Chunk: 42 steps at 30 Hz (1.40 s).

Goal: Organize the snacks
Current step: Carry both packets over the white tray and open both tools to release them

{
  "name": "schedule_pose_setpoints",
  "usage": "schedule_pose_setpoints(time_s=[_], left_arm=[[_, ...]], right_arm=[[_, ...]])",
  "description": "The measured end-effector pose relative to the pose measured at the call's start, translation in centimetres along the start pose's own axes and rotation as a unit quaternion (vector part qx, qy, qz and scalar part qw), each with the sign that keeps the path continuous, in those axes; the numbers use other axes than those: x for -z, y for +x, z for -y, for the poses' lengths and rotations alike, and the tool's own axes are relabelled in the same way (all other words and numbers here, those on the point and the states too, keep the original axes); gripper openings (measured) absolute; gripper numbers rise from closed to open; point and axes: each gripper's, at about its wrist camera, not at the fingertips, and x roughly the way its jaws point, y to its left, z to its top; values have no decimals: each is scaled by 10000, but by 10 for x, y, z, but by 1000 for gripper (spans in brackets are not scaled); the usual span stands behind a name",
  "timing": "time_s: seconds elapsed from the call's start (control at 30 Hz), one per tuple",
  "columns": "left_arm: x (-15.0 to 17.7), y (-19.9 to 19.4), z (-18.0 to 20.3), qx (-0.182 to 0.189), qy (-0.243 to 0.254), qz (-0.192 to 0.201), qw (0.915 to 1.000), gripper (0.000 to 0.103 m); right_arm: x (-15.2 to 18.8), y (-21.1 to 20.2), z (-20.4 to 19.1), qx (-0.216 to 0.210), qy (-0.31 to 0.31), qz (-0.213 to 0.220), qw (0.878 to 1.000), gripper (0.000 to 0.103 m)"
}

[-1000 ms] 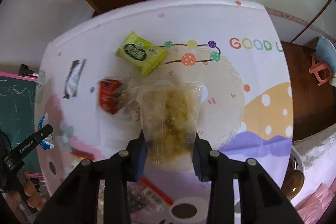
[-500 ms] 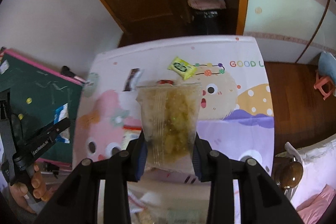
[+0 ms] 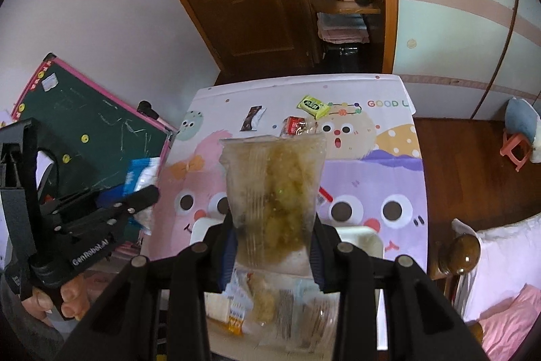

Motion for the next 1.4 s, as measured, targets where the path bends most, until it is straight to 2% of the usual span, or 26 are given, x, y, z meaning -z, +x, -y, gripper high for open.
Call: schedule_pose_setpoints(time_s=[0.27,0.57,0.8,1.1,1.13,1.2,1.23,1.3,1.4], left_arm=[[45,4,35,226,575,-195,9979,28],[88,33,52,293,972,-654,9927,28],[105,39,64,263,1278,-752,9886,28],[113,43,65,229,1368,-893,9863,29],[114,44,65,203,1392,-904,9859,33],[115,45,66,169,1413,-950,9853,63],[115,45,65,134,1385,-927,9859,84],[115,42,64,117,1362,-796,9874,88],[115,40,61,66,1374,-758,9876,88]], right_arm=[[43,-13,1,139,152,-18,9998,36],[83,12,20,361,556,-396,9970,36],[97,27,27,402,713,-600,9948,36],[100,35,29,480,753,-743,9932,37],[100,36,29,476,796,-769,9927,37],[100,39,33,411,924,-832,9914,41],[100,40,34,377,996,-845,9907,50],[100,40,35,425,1030,-823,9904,61],[100,38,34,539,961,-785,9908,64]])
